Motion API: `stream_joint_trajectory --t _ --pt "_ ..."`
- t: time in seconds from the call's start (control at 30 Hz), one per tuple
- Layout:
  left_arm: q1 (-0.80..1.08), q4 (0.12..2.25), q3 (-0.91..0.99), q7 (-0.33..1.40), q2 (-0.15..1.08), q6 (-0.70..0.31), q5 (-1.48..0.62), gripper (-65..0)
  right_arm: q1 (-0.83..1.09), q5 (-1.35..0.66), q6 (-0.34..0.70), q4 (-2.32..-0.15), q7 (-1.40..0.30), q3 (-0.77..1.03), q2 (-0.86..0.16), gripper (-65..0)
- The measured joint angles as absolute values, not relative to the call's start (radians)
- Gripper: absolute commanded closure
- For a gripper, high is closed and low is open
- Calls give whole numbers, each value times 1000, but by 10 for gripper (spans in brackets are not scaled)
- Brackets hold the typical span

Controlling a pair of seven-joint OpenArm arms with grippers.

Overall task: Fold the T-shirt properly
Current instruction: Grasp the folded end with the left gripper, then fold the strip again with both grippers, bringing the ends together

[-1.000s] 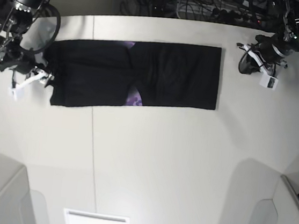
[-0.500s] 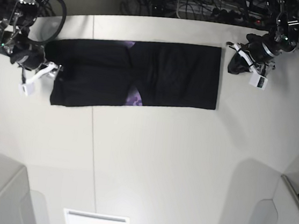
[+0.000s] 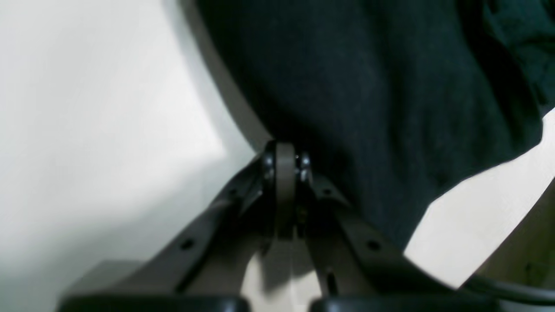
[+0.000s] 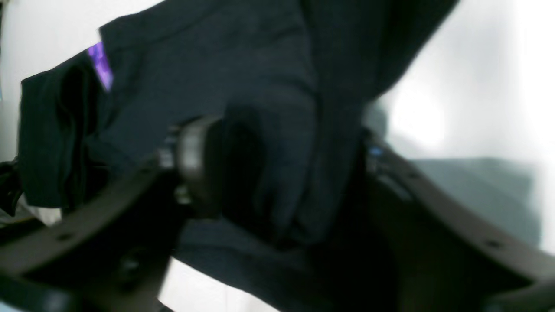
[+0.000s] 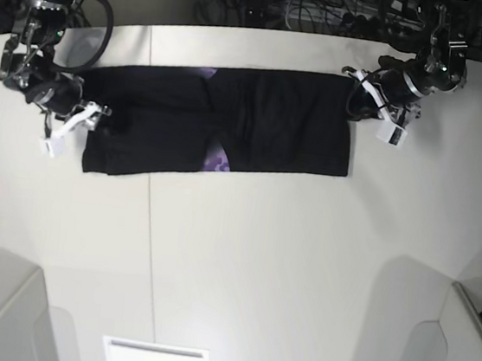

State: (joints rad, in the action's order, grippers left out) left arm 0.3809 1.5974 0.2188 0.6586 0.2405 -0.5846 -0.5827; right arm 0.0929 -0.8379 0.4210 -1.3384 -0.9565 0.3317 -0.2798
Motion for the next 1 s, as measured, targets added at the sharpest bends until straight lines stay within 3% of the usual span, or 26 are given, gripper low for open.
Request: stream_joint_trajectory --t 0.23,0.47,0.7,0.83,1.0 --pt "331 1559 167 646 247 -587 -584 0 87 -830 419 -1327 -980 327 -272 0" --pt "307 1555 127 651 247 -587 -584 0 79 -814 416 -1343 -999 327 -271 0" --pt "292 1559 91 655 250 -584 -579 0 142 -758 389 -1507 -1060 316 -265 0" --pt "276 1556 54 662 250 -584 -575 0 143 -758 323 -1554 -1063 316 -265 0" --pt "229 1563 -37 646 246 -522 -466 0 144 -759 316 -1611 -1070 316 -266 0"
